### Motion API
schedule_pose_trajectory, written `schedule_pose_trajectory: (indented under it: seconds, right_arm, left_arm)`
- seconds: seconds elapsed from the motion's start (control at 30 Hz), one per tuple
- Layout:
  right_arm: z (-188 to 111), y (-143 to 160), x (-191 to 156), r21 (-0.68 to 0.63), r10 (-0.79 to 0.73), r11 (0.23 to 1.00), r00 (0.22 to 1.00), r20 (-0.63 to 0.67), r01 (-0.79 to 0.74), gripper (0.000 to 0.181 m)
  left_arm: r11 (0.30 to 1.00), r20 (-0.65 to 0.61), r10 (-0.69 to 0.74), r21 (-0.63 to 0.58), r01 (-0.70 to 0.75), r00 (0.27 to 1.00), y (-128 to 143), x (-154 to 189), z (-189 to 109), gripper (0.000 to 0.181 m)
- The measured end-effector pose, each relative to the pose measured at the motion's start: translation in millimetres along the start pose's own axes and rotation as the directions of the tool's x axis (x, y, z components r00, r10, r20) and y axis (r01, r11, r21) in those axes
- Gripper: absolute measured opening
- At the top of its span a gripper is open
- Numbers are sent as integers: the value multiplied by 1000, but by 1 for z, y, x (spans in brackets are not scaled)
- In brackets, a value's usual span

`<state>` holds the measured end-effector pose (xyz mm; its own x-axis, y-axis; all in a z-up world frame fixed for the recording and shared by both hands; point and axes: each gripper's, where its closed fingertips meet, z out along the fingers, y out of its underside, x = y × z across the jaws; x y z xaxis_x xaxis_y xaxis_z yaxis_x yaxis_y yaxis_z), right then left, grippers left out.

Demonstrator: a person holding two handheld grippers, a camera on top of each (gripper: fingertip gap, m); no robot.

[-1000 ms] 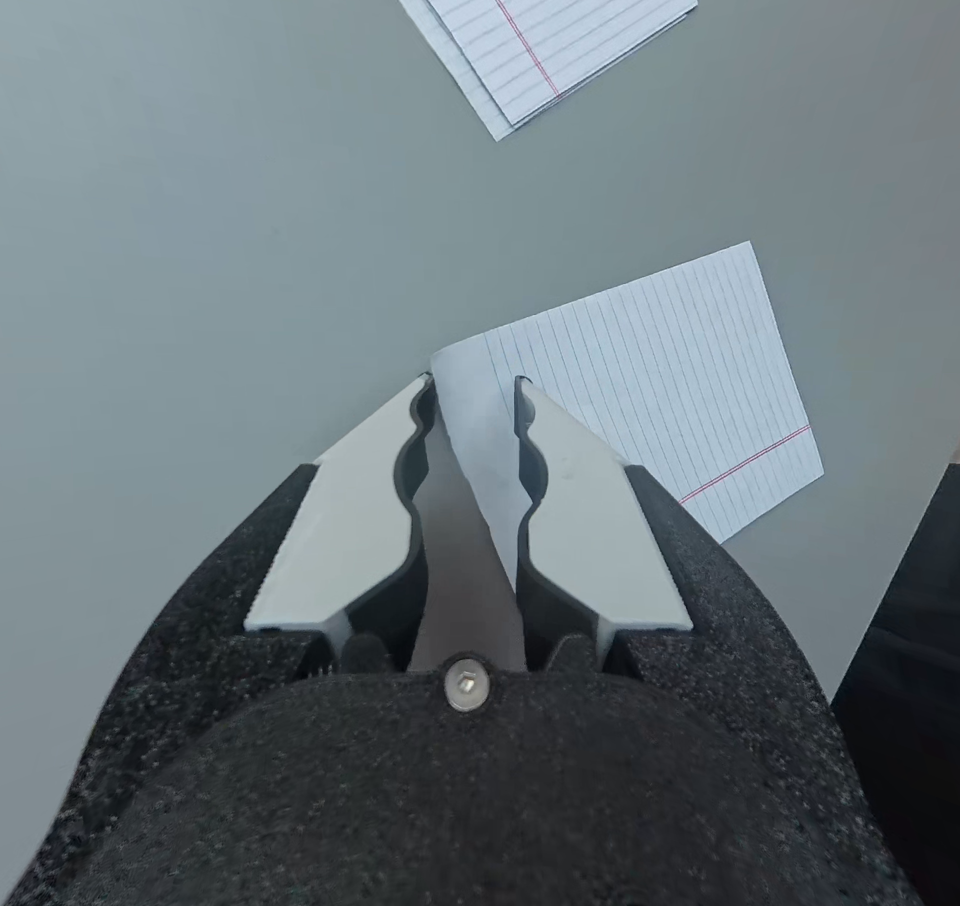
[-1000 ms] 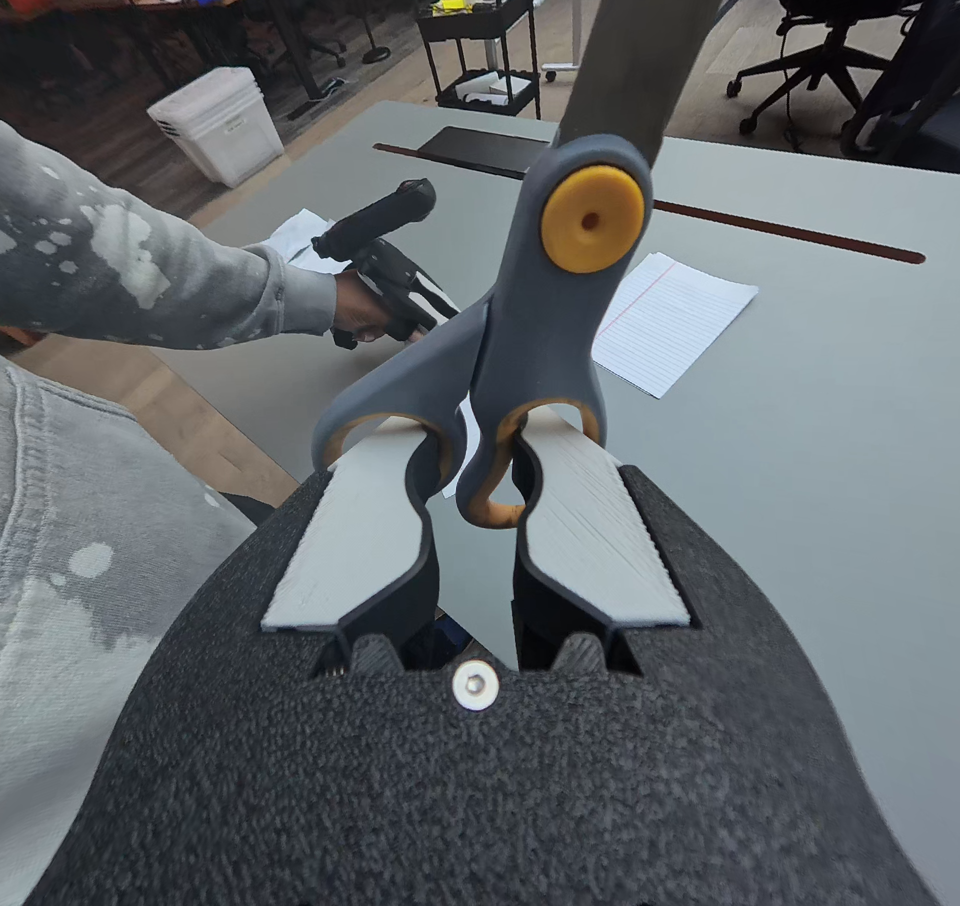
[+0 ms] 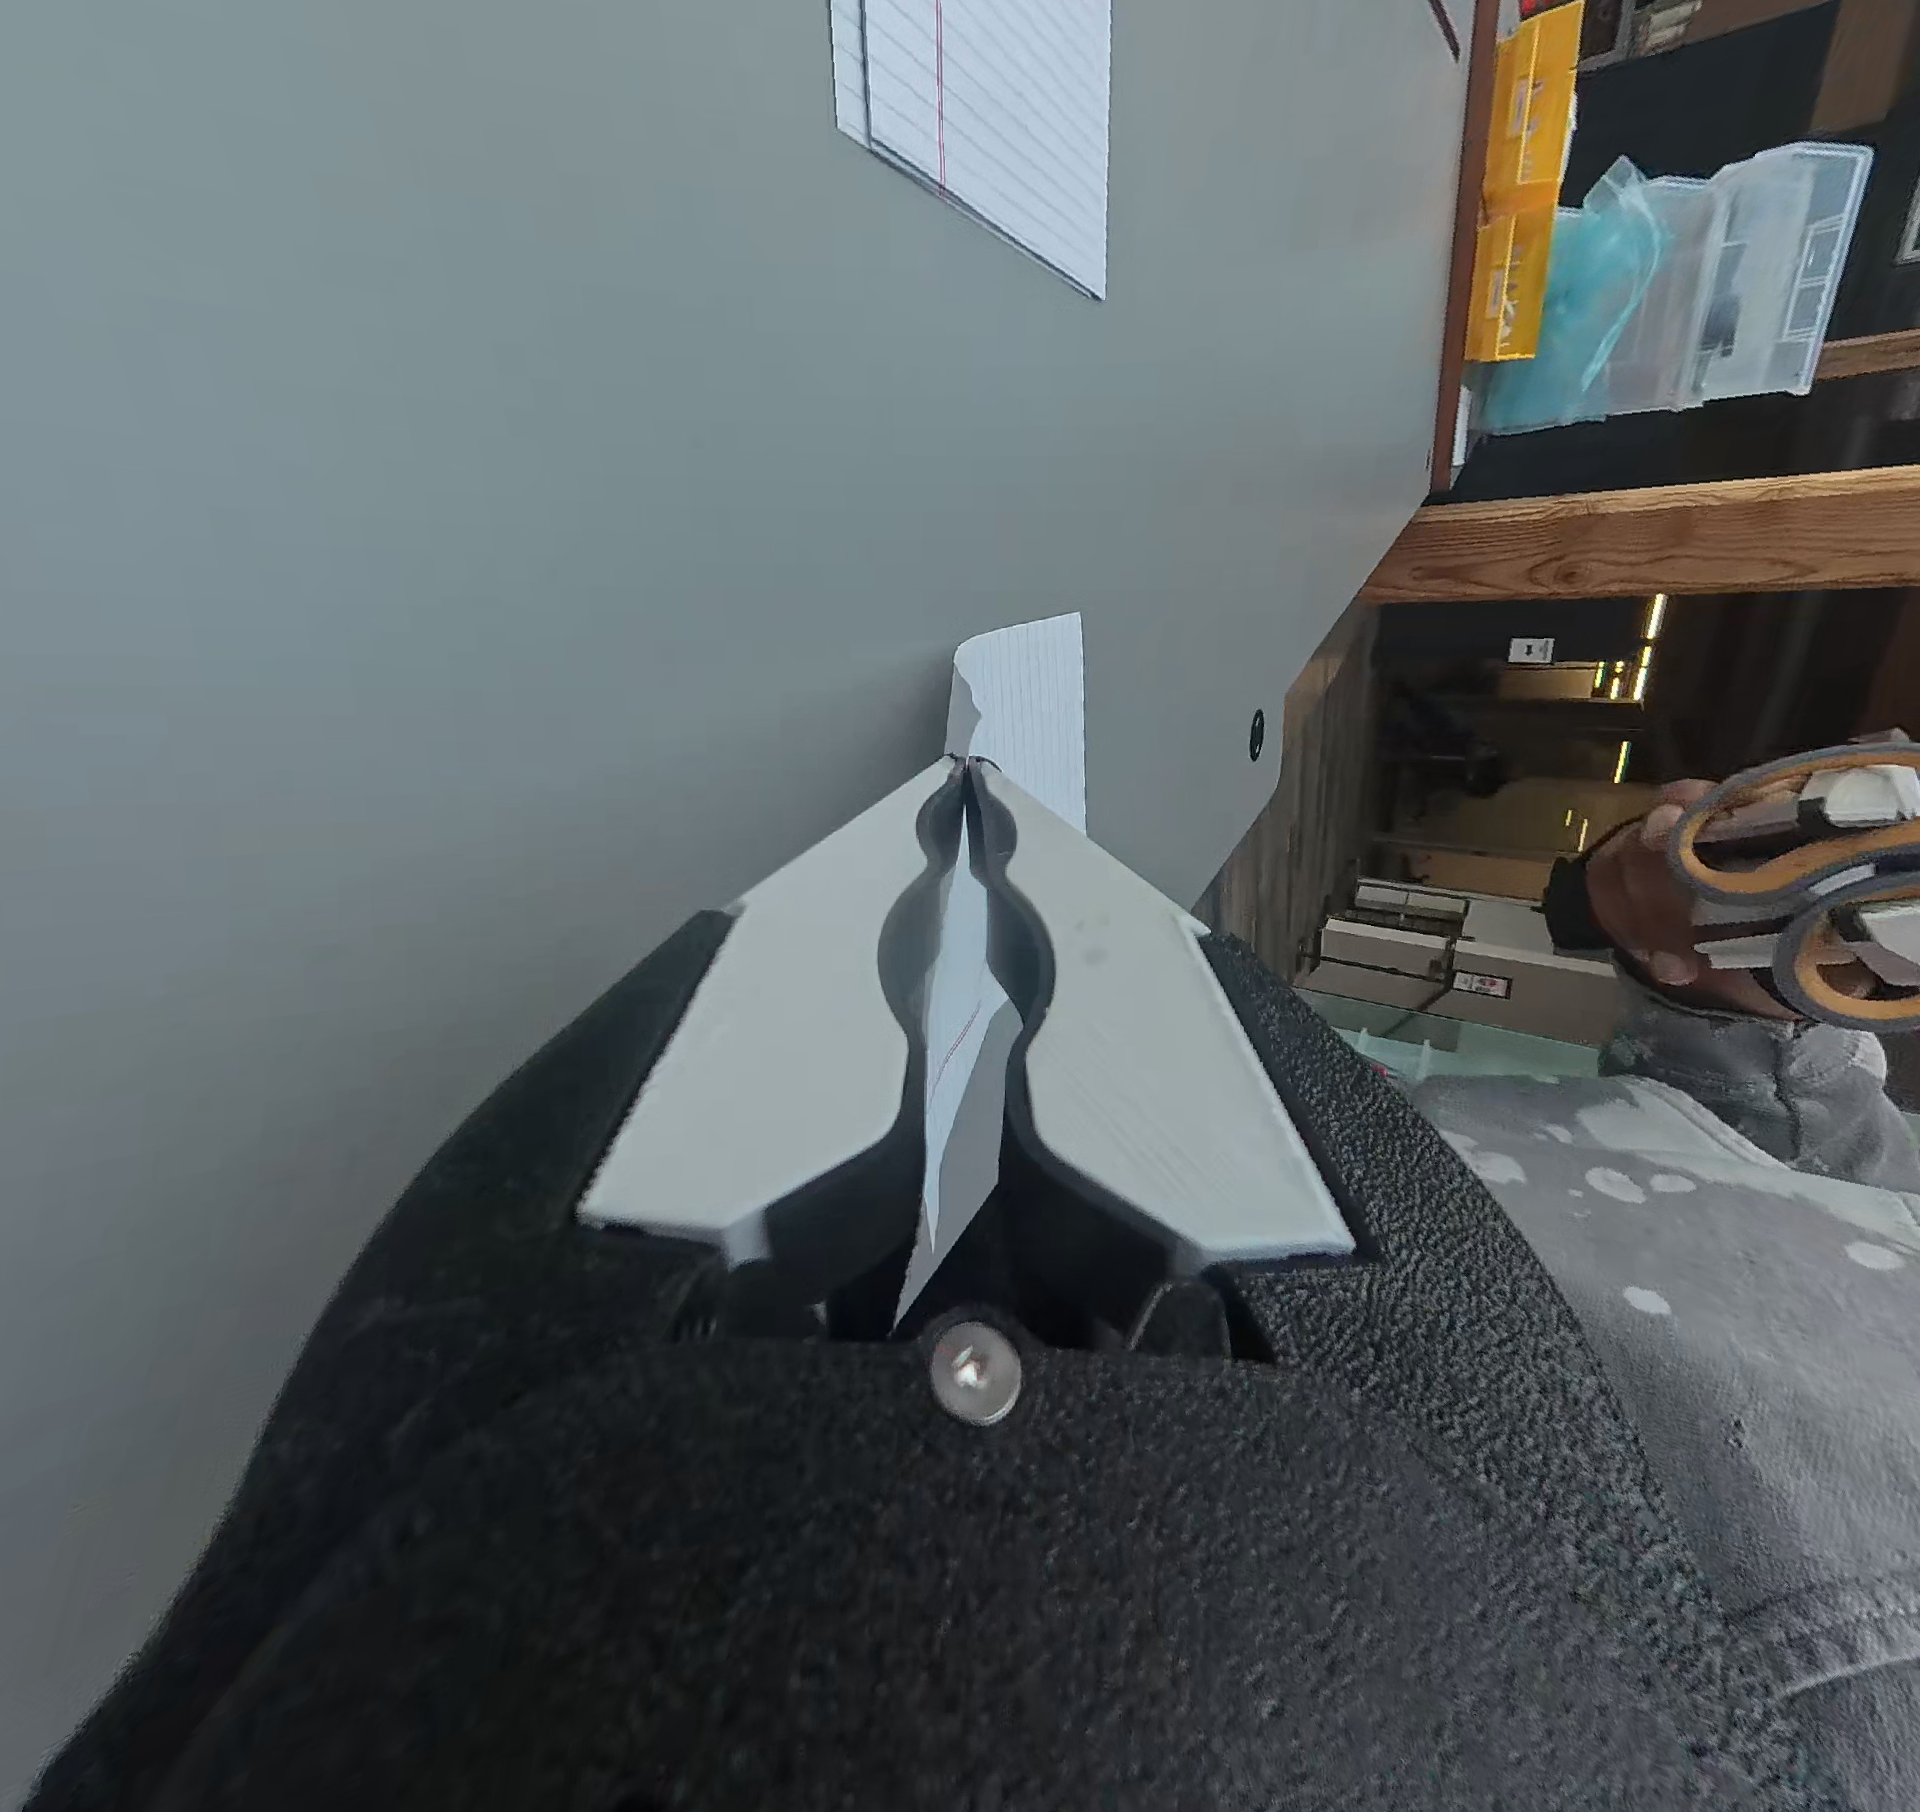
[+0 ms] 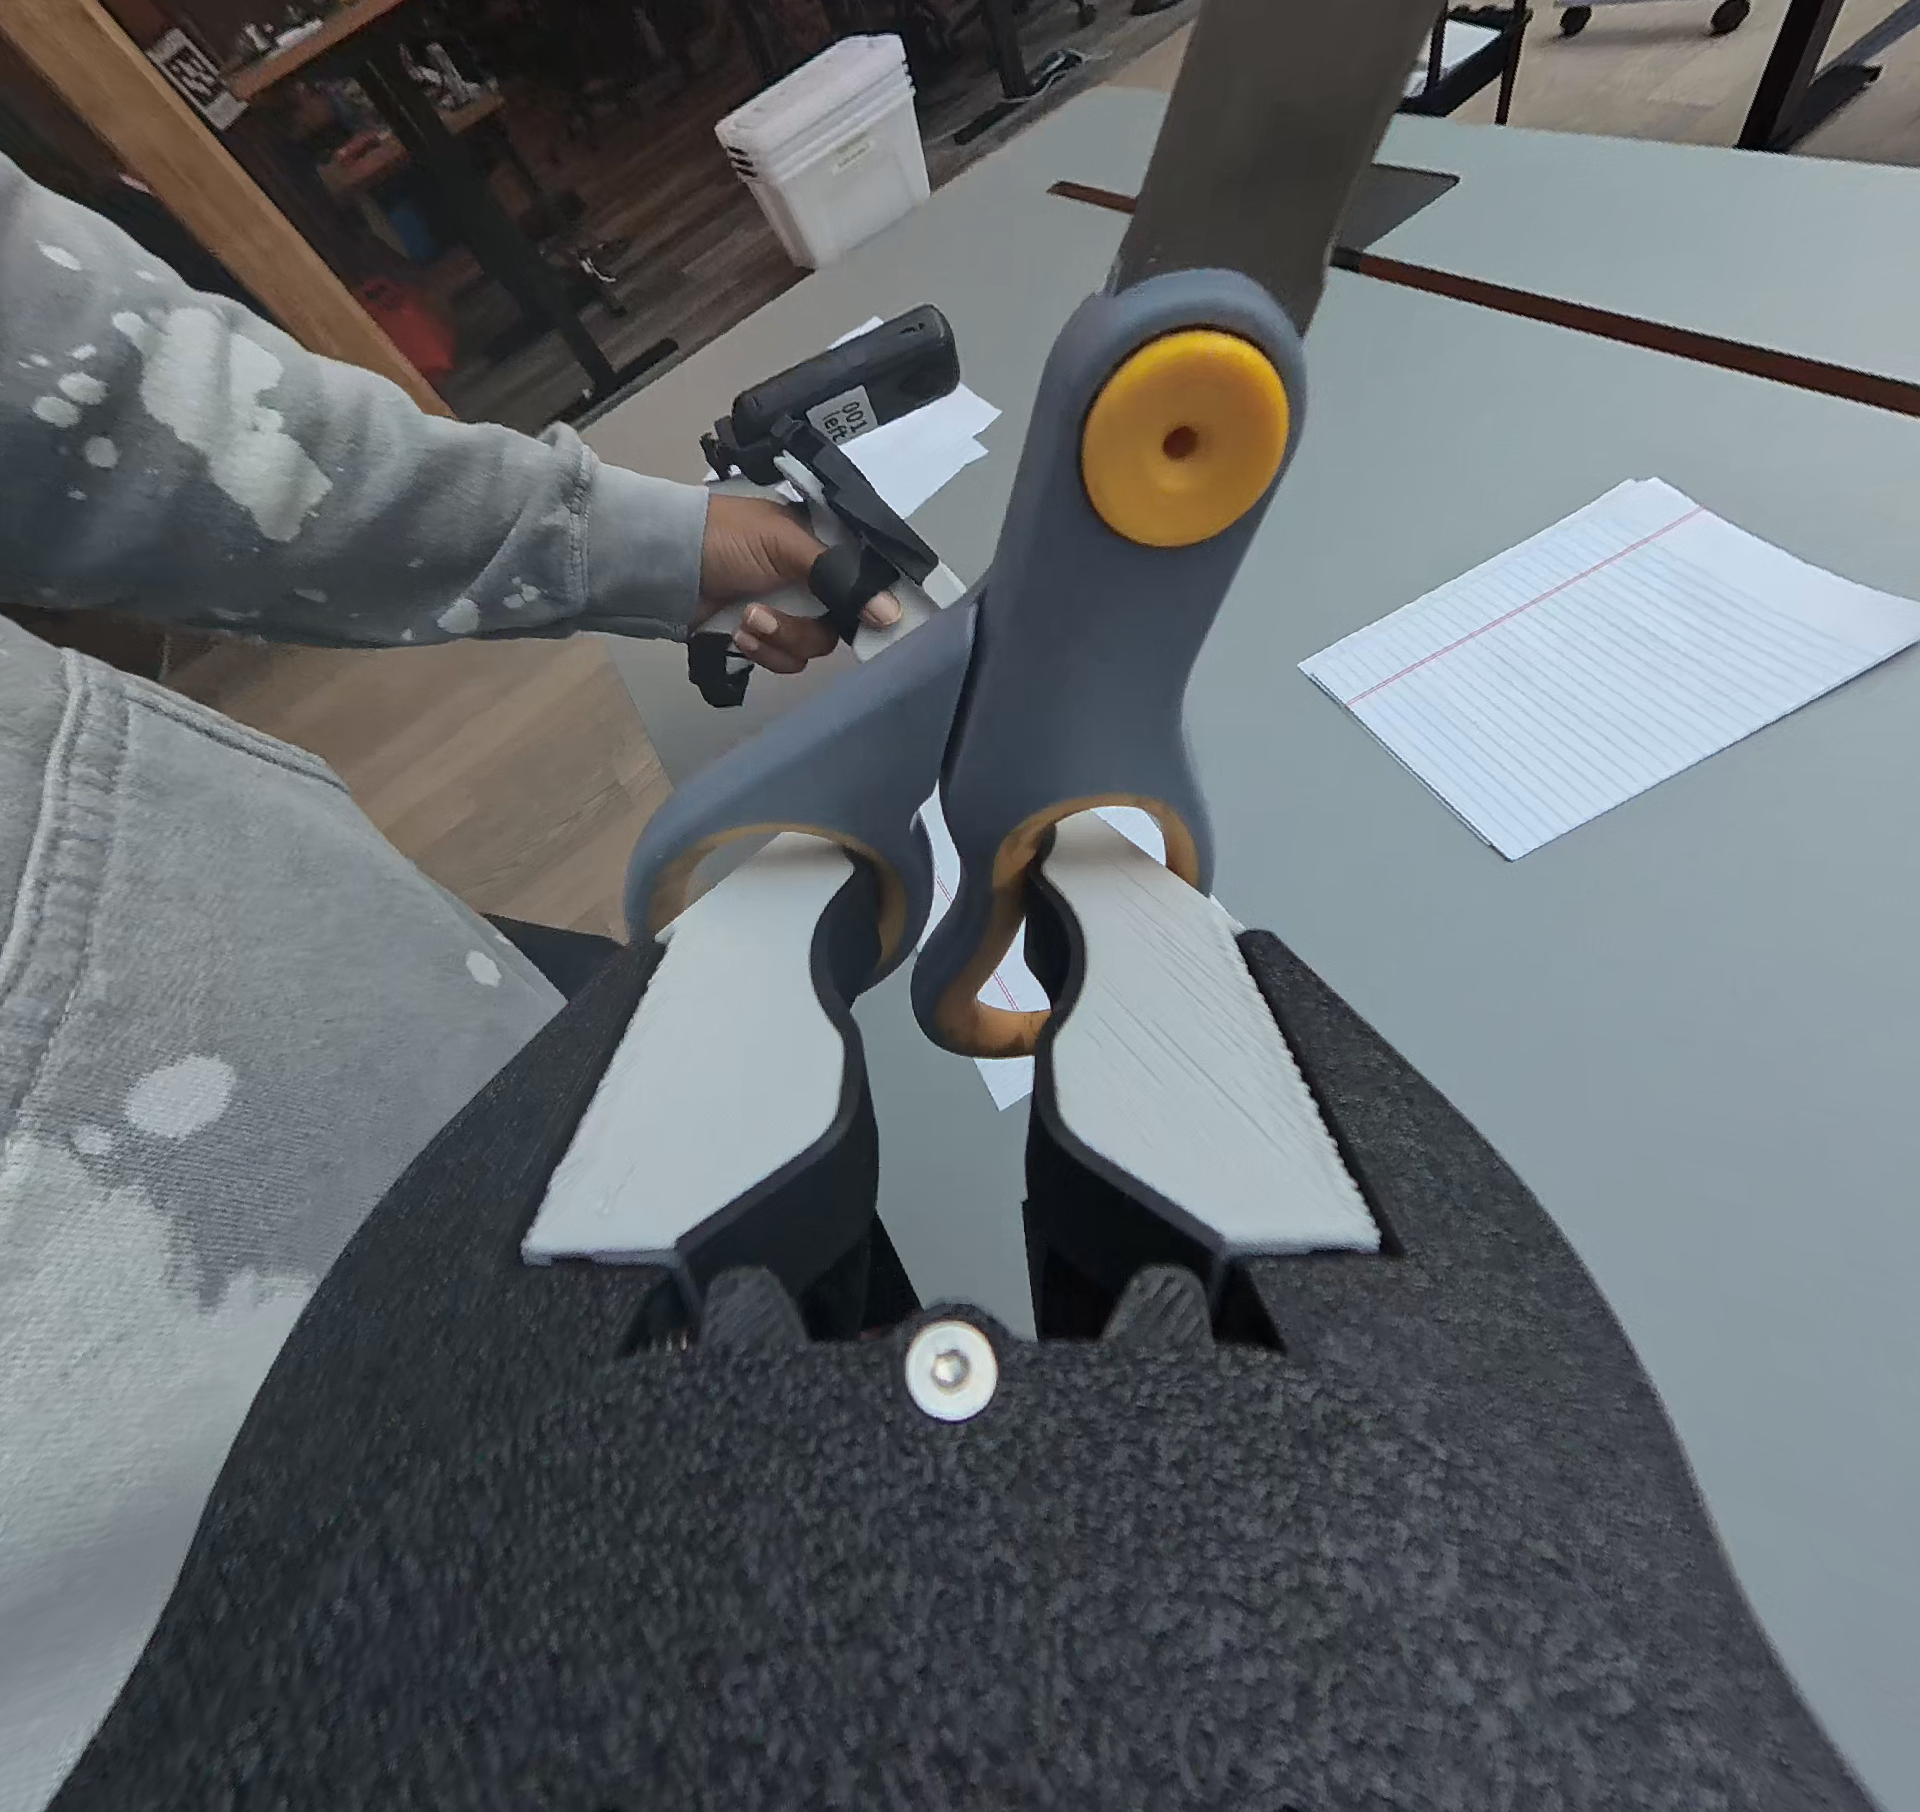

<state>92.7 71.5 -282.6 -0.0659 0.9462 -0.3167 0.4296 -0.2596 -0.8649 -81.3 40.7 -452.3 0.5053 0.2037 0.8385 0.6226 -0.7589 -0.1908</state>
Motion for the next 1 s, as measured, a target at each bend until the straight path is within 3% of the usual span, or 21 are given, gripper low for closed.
schedule_pose_trajectory:
  seconds: [0.13,0.33,0.53,0.83,0.97,1.0]
  right_arm:
    - [5,12,-1,-37,-7,999,999,43,9,21]
    - [18,14,-8,-77,-35,996,989,144,47,21]
    - [33,17,-17,-138,-98,981,959,265,139,21]
    - [51,1,-26,-149,-160,963,921,356,225,21]
    - [55,-2,-29,-159,-164,958,911,378,239,21]
    - [56,-2,-30,-165,-164,956,909,384,243,21]
  left_arm:
    - [997,31,-65,47,63,997,21,-7,-15,0]
    - [975,98,-186,144,171,978,81,-41,-50,0]
    - [933,122,-286,260,247,951,116,-70,-89,0]
    - [781,12,-352,555,286,936,130,-63,-116,21]
    - [704,14,-404,643,301,915,162,-81,-134,34]
    - [687,-5,-410,657,312,912,170,-85,-134,27]
